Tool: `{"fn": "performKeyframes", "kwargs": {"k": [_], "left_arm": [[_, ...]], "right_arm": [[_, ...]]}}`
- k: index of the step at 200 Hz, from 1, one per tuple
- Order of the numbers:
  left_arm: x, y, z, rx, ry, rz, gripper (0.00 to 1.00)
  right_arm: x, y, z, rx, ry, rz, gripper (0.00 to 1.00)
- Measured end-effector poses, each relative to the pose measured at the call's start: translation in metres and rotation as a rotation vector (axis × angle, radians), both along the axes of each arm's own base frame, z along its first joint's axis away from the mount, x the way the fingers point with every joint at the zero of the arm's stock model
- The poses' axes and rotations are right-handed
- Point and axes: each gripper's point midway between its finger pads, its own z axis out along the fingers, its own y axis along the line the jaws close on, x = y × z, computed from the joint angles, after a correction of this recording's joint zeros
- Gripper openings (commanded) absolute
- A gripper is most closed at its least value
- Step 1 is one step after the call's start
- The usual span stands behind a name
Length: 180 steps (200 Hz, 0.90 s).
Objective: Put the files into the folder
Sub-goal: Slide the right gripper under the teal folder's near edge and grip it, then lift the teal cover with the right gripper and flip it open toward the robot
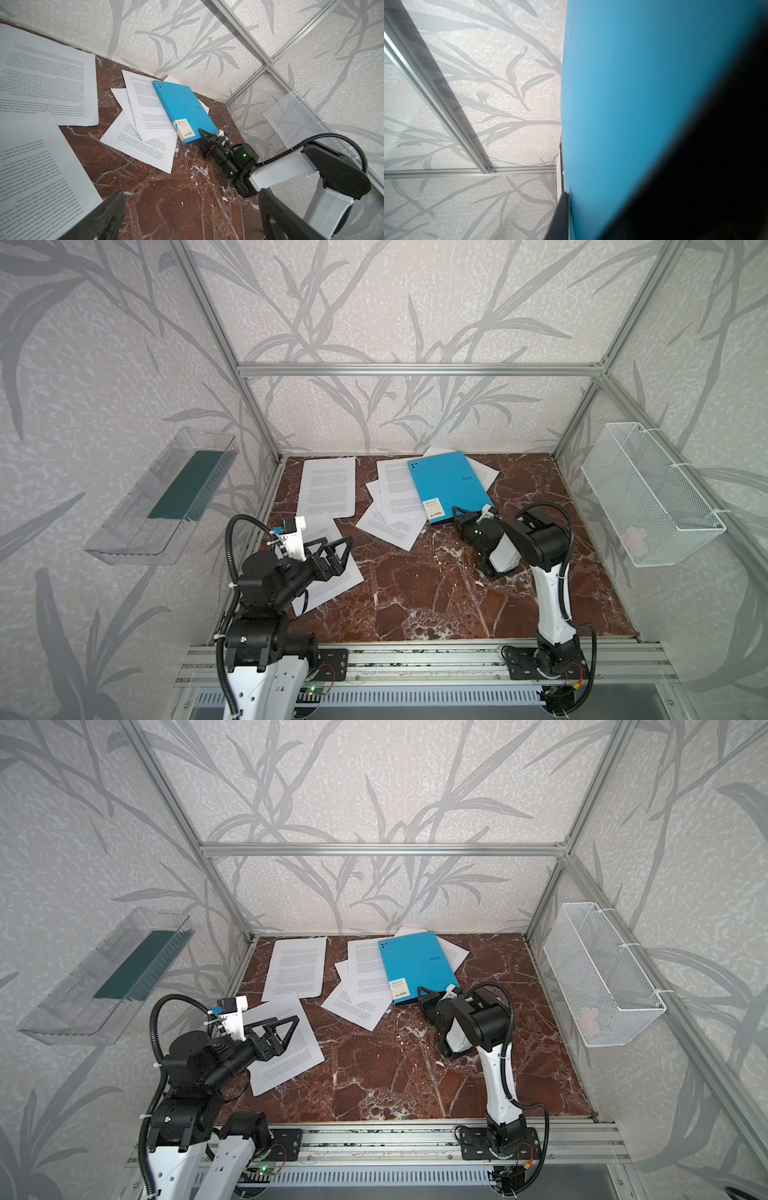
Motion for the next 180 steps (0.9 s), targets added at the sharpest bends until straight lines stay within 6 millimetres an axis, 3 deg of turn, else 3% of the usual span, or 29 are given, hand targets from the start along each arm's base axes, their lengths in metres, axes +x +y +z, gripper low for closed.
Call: {"fn": "performKeyframes", "kwargs": {"k": [48,93,148,180], "left_arm": [[0.0,0.002,0.001,0.0,-0.004,0.011,0.99],[-0.001,0.003,0.002,0.0,-0.013,0.013,0.99],[-0.001,0.003,0.002,0.0,-0.013,0.014,0.99],[-0.001,0.003,0.002,0.0,-0.013,0.014,0.99]], "right_arm": [[-0.053,-0.03,-0.005,-0.093,0.068,-0.042,0.0],[-0.077,-0.041,0.006,-0.153,0.053,-0.043,0.0],[-0.089,-0.039,0.058,-0.343,-0.118,0.0,0.0],[-0.102,-0.032,0.095,-0.544,-0.199,0.03,0.0]]}}
